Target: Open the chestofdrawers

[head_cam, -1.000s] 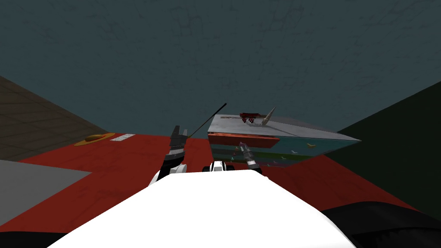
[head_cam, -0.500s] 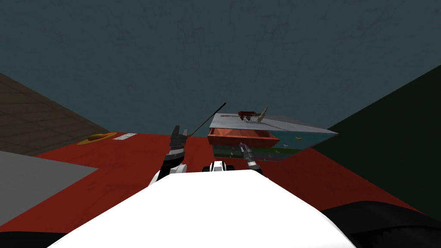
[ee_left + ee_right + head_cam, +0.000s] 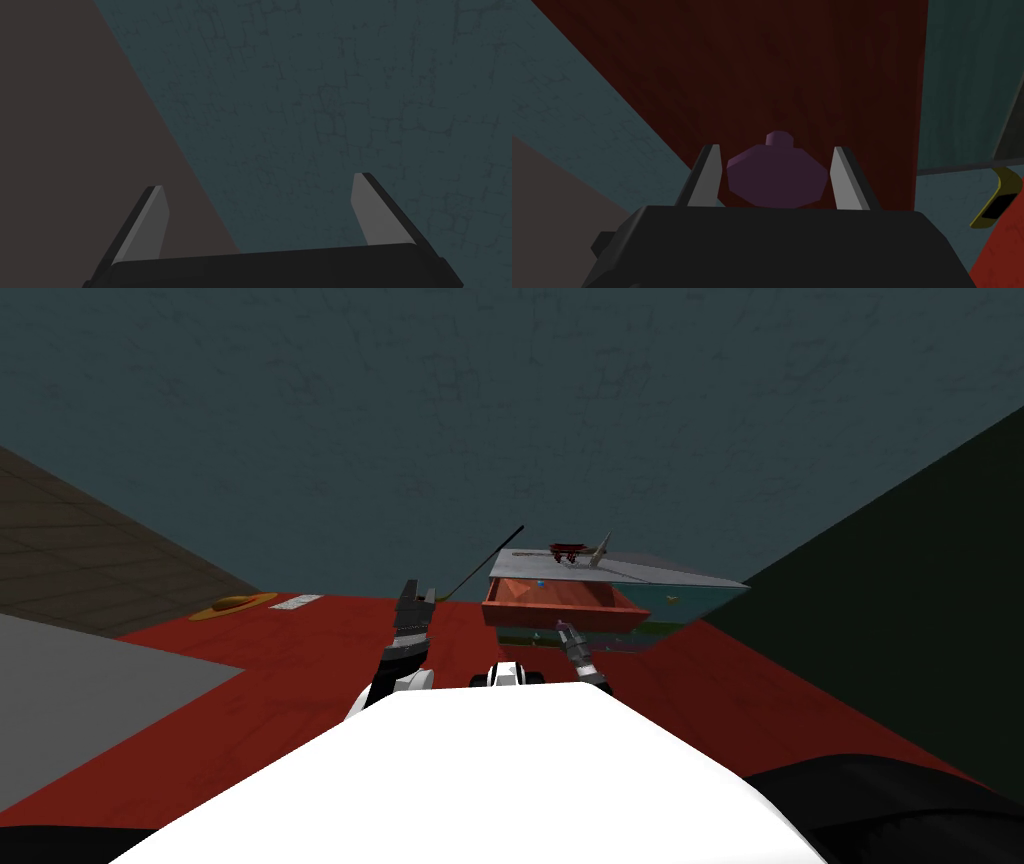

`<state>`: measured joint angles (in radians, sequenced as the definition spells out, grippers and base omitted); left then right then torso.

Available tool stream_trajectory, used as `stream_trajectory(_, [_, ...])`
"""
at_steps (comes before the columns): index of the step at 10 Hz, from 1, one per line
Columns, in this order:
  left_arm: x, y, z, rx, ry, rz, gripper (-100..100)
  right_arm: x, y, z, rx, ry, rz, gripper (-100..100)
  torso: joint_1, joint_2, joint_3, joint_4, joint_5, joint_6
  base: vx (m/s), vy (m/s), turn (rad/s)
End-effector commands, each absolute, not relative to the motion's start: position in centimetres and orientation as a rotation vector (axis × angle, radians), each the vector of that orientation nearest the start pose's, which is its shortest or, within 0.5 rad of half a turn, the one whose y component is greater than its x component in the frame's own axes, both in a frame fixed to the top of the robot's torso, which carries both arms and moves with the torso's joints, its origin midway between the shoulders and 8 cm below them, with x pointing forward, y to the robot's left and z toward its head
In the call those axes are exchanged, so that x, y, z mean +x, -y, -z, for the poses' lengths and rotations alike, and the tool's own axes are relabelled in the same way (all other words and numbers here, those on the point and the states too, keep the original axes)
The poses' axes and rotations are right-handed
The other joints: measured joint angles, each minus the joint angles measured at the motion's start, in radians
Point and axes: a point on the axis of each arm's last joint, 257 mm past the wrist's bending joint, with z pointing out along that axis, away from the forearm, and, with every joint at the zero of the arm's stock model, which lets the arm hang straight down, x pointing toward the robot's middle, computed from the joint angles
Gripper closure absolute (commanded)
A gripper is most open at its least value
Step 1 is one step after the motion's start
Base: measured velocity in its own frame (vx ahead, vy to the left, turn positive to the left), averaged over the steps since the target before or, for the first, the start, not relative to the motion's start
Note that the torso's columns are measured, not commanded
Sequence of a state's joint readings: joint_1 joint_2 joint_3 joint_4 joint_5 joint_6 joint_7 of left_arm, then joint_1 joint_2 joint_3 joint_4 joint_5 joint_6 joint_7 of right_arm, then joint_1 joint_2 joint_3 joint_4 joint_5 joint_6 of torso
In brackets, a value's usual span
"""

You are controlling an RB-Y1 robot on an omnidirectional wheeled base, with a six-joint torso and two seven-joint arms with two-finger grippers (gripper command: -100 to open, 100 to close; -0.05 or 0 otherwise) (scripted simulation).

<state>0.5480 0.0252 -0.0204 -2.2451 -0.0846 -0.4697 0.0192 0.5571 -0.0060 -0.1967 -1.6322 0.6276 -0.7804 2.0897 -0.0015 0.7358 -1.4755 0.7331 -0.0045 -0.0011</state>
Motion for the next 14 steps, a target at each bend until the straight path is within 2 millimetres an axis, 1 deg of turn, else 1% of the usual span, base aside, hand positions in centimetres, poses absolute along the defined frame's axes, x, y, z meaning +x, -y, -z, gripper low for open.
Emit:
stream_trajectory(1, [35.4, -26.9, 1.5, -0.684, -0.754, 1.246, 0, 33.1, 28.4, 28.2, -0.94, -1.189, 0.902, 100, 0.0, -0.001, 0.0, -0.001, -0.001, -0.001, -0.175, 0.026, -0.02])
stream_trajectory(2, [35.4, -26.9, 1.5, -0.684, -0.754, 1.246, 0, 33.4, 28.6, 27.4, -0.929, -1.169, 0.912, 100, 0.0, -0.004, -0.002, -0.002, -0.001, -0.001, -0.088, 0.014, -0.014])
stream_trajectory(3, [35.4, -26.9, 1.5, -0.684, -0.754, 1.246, 0, 33.0, 28.5, 27.7, -0.935, -1.174, 0.906, 100, -0.001, -0.008, -0.005, 0.0, 0.001, -0.001, -0.12, 0.018, -0.028])
stream_trajectory(5, [35.4, -26.9, 1.5, -0.684, -0.754, 1.246, 0, 32.7, 28.4, 27.9, -0.94, -1.178, 0.899, 100, 0.001, 0.0, 0.0, 0.0, 0.001, -0.001, -0.185, 0.021, -0.026])
stream_trajectory(6, [35.4, -26.9, 1.5, -0.684, -0.754, 1.246, 0, 33.3, 29.4, 26.1, -0.931, -1.165, 0.916, -100, 0.001, 0.001, 0.001, 0.0, 0.0, -0.001, -0.113, 0.023, 0.04])
stream_trajectory(7, [35.4, -26.9, 1.5, -0.684, -0.754, 1.246, 0, 33.3, 29.4, 26.1, -0.931, -1.165, 0.916, -100, 0.001, -0.004, -0.003, 0.002, 0.002, 0.0, -0.01, 0.024, 0.026])
stream_trajectory(12, [35.3, -26.9, 1.5, -0.684, -0.754, 1.246, 0, 33.8, 31.4, 23.3, -0.925, -1.174, 0.931, -100, 0.002, 0.005, 0.001, 0.007, 0.005, 0.001, 0.0, 0.028, 0.033])
stream_trajectory(13, [35.3, -26.9, 1.5, -0.684, -0.754, 1.246, 0, 33.9, 31.8, 22.7, -0.923, -1.175, 0.934, -100, 0.003, 0.008, 0.002, 0.01, 0.008, 0.002, -0.025, 0.035, 0.038])
stream_trajectory(14, [35.3, -26.9, 1.5, -0.684, -0.754, 1.246, 0, 33.9, 31.8, 22.7, -0.923, -1.175, 0.934, -100, 0.005, 0.011, 0.002, 0.012, 0.01, 0.003, -0.016, 0.02, 0.001])
